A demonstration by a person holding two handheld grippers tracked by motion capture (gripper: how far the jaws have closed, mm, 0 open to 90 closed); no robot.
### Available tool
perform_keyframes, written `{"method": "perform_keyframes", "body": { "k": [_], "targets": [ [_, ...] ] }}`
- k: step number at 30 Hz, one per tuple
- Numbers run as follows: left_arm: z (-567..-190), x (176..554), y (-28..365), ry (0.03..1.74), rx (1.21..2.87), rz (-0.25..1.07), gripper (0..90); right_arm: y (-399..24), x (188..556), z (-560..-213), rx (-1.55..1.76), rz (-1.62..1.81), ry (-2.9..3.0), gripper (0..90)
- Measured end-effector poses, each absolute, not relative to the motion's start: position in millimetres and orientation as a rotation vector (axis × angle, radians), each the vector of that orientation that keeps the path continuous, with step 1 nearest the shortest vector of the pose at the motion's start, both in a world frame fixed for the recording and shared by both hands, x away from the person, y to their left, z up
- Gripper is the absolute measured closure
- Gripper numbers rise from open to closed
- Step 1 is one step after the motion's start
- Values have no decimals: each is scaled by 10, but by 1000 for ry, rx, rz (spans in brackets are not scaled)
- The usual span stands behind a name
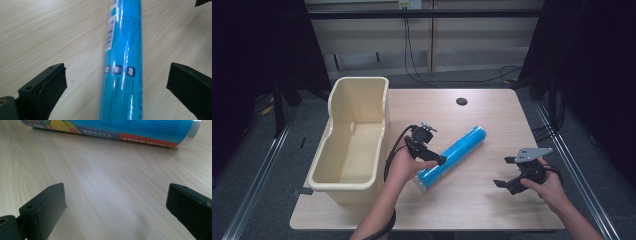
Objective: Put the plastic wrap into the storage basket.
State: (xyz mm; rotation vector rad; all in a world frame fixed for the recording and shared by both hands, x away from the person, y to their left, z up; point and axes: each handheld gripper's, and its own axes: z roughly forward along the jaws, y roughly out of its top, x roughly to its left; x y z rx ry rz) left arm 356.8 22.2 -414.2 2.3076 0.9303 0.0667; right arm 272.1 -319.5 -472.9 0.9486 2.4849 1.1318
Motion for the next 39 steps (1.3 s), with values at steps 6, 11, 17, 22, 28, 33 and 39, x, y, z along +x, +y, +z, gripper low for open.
{"method": "perform_keyframes", "body": {
  "k": [6,11,17,22,28,33,39],
  "targets": [
    [-4138,3627,84,898,2348,70,40,-3217,2707,-4729,954,1131,2481,24],
    [-4180,3694,1,899,2374,70,52,-3219,2697,-4729,955,1134,2480,24],
    [-4226,3770,-69,913,2372,51,93,-3237,2695,-4730,960,1141,2478,25],
    [-4283,3832,-119,902,2394,23,176,-3260,2696,-4740,971,1142,2479,24],
    [-4314,3880,-192,916,2406,2,189,-3256,2700,-4733,972,1142,2476,24],
    [-4348,3924,-253,932,2418,-22,189,-3252,2707,-4734,967,1139,2479,25],
    [-4360,3955,-316,941,2449,-38,181,-3255,2715,-4734,967,1148,2481,25]
  ]
}}
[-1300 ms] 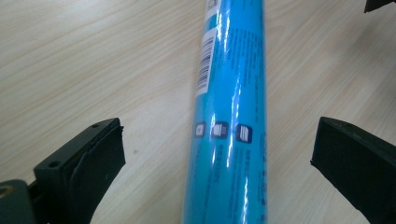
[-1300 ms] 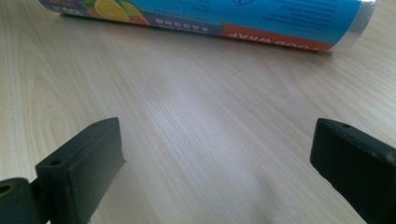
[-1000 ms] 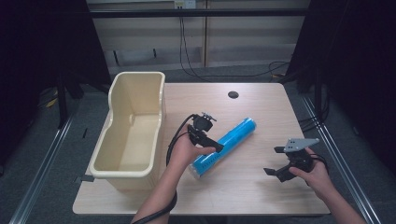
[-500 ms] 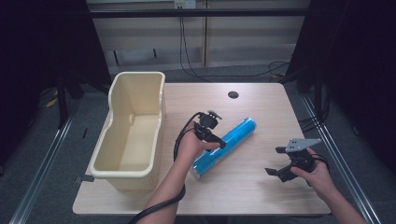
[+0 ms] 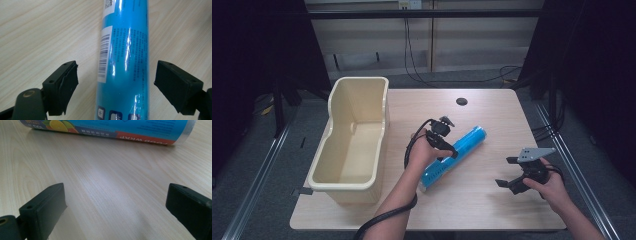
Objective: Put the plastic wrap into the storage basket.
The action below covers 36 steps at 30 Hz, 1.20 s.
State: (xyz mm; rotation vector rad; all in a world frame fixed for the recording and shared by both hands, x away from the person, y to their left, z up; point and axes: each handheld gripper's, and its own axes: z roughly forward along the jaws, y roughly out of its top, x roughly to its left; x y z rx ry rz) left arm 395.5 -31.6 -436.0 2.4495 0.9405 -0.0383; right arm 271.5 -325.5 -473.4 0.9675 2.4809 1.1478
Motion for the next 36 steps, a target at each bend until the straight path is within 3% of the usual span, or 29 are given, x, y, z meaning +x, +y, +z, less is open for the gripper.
{"method": "perform_keyframes", "body": {
  "k": [36],
  "targets": [
    [-4600,4061,-585,933,2601,-104,200,-3263,2715,-4723,968,1153,2480,26]
  ]
}}
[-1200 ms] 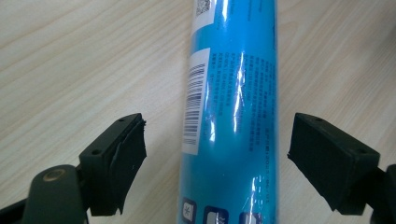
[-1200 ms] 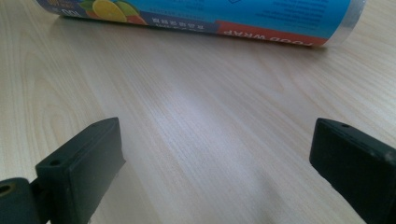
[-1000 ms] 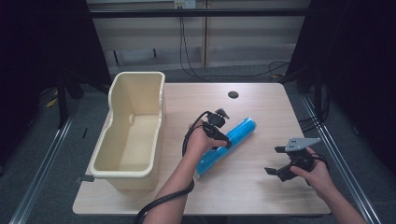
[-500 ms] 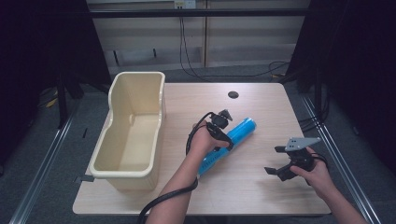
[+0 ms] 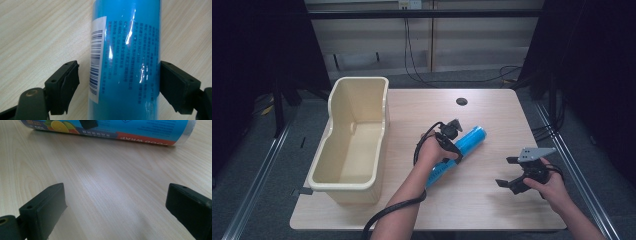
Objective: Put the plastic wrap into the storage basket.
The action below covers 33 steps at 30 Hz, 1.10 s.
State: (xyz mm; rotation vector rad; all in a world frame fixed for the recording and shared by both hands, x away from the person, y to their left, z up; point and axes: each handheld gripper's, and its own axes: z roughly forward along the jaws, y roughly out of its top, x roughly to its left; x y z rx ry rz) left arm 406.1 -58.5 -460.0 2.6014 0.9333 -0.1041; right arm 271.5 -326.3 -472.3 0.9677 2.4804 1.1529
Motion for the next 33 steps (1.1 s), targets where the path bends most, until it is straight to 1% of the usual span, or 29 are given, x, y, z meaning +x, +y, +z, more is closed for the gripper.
{"method": "perform_keyframes", "body": {
  "k": [9,12,14,15,23,24,27,28,33],
  "targets": [
    [-4658,4067,-636,923,2632,-113,227,-3255,2721,-4722,963,1161,2482,25],
    [-4679,4056,-656,929,2647,-122,247,-3256,2725,-4725,968,1158,2479,24],
    [-4719,4047,-677,939,2622,-117,261,-3256,2728,-4726,967,1158,2481,24],
    [-4718,4062,-674,904,2648,-116,266,-3256,2728,-4725,968,1157,2479,24],
    [-4726,4056,-704,912,2657,-116,308,-3252,2739,-4720,965,1166,2481,24],
    [-4727,4060,-706,890,2667,-104,309,-3254,2742,-4719,962,1173,2479,24],
    [-4732,4042,-722,905,2660,-94,315,-3259,2742,-4711,965,1181,2475,24],
    [-4720,4053,-727,872,2690,-92,317,-3267,2742,-4703,968,1179,2470,24],
    [-4704,3994,-797,903,2722,-47,320,-3271,2752,-4709,970,1186,2471,24]
  ]
}}
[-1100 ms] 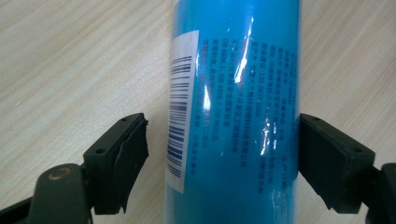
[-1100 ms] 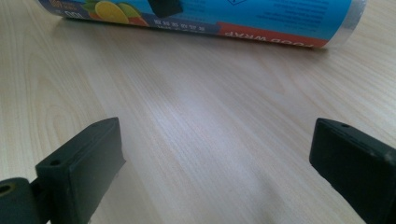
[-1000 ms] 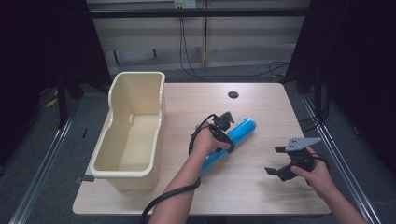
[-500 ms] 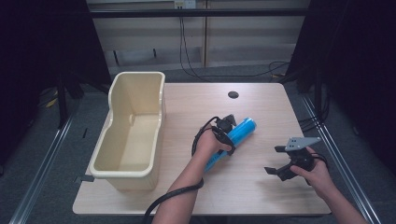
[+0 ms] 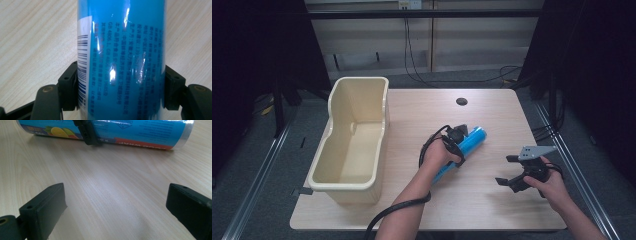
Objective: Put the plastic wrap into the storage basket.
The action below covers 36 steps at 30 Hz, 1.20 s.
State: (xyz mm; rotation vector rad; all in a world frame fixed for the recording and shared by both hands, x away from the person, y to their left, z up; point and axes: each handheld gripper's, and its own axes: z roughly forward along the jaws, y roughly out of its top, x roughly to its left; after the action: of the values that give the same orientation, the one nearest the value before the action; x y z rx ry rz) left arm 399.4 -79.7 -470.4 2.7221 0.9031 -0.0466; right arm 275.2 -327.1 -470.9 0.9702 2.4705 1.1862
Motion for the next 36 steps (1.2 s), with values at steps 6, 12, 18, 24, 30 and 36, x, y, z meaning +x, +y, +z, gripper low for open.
{"method": "perform_keyframes", "body": {
  "k": [6,12,18,24,30,36],
  "targets": [
    [-4673,3959,-742,926,2706,-115,321,-3272,2750,-4705,970,1193,2468,23],
    [-4523,3935,-678,954,2706,-178,321,-3265,2758,-4704,971,1192,2466,23],
    [-4382,3937,-572,971,2705,-207,321,-3262,2759,-4703,960,1196,2467,23],
    [-4236,3944,-495,984,2711,-206,321,-3261,2756,-4697,974,1201,2459,23],
    [-4082,3940,-386,1024,2709,-207,321,-3257,2762,-4698,957,1203,2460,23],
    [-3953,3943,-321,1039,2704,-210,321,-3253,2762,-4696,965,1207,2463,23]
  ]
}}
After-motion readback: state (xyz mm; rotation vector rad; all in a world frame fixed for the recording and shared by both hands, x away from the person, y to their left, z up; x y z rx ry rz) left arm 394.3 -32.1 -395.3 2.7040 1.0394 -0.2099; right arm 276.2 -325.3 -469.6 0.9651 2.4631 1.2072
